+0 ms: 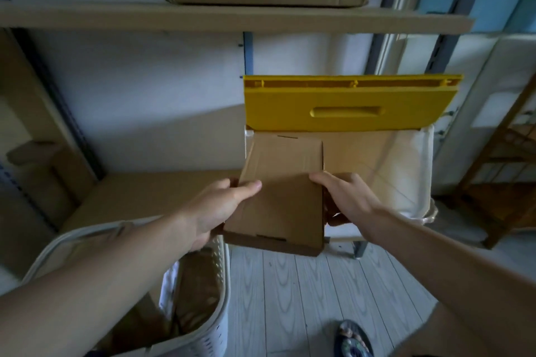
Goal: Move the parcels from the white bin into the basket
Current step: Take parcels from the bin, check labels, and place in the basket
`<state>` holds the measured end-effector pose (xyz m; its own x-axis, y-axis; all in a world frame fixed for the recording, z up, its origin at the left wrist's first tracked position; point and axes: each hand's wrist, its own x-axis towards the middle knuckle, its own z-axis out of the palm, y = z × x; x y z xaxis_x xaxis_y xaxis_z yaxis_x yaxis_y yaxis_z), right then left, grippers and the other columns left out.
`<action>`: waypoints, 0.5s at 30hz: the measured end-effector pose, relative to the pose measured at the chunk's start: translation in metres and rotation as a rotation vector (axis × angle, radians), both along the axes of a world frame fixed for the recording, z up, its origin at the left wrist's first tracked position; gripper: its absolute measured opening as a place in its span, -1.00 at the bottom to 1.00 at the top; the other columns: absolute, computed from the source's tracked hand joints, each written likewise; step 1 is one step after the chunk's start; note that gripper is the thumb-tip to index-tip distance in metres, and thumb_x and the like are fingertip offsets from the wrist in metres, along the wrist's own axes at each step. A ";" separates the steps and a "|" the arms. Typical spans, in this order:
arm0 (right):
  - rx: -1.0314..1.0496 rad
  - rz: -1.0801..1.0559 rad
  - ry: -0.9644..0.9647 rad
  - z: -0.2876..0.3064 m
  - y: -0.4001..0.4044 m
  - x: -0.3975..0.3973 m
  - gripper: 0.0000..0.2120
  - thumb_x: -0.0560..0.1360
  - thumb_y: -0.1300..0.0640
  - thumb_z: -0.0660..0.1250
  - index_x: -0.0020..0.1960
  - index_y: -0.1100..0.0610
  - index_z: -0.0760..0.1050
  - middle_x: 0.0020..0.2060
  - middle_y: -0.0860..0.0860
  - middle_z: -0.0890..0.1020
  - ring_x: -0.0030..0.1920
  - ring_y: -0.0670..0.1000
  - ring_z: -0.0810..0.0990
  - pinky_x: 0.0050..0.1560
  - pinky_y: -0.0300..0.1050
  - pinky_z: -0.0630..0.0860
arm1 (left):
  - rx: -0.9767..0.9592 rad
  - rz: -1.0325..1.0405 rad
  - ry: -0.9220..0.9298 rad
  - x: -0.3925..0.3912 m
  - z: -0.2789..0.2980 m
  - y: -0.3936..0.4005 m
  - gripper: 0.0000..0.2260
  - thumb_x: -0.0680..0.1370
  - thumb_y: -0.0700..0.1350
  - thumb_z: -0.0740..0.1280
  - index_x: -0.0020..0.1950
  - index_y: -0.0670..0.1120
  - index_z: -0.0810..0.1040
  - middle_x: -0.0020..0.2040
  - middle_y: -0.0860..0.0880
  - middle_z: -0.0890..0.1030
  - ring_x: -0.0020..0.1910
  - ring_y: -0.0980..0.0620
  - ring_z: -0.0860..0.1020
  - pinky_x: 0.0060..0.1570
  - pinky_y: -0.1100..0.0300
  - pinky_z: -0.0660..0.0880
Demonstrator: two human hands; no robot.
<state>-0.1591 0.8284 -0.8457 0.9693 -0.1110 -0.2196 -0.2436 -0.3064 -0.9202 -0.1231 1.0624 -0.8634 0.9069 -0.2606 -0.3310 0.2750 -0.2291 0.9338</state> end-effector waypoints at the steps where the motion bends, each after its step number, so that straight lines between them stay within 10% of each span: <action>1: 0.011 0.018 -0.013 0.000 0.007 -0.001 -0.63 0.61 -0.07 0.26 -0.14 0.21 0.58 -0.34 0.10 0.58 -0.40 0.02 0.58 -0.25 -0.07 0.50 | -0.023 0.015 -0.002 -0.003 0.001 0.007 -0.50 0.38 0.24 0.52 0.24 0.05 0.64 0.17 -0.01 0.71 0.25 -0.10 0.61 0.40 -0.14 0.42; 10: 0.158 0.153 -0.103 -0.010 0.062 0.021 -0.48 0.62 -0.09 0.28 0.02 0.44 0.50 -0.23 0.13 0.52 -0.21 0.11 0.50 -0.16 0.05 0.43 | -0.035 0.100 -0.053 -0.019 0.013 0.067 -0.52 0.50 0.32 0.35 0.26 0.04 0.66 0.22 0.03 0.69 0.30 -0.01 0.59 0.45 -0.11 0.35; 15: 0.171 0.207 -0.190 -0.013 0.090 0.052 -0.42 0.62 -0.14 0.32 -0.07 0.45 0.51 -0.40 0.06 0.49 -0.38 0.05 0.43 -0.36 -0.09 0.35 | -0.041 0.199 -0.168 -0.010 0.011 0.103 -0.30 0.46 0.35 0.41 -0.01 -0.36 0.54 -0.14 -0.17 0.58 -0.17 -0.16 0.54 -0.04 -0.02 0.39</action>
<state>-0.1075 0.9187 -0.8588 0.9929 0.1153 -0.0308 -0.0110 -0.1687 -0.9856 -0.1329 1.1656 -0.8529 0.9830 -0.0815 -0.1646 0.1515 -0.1469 0.9775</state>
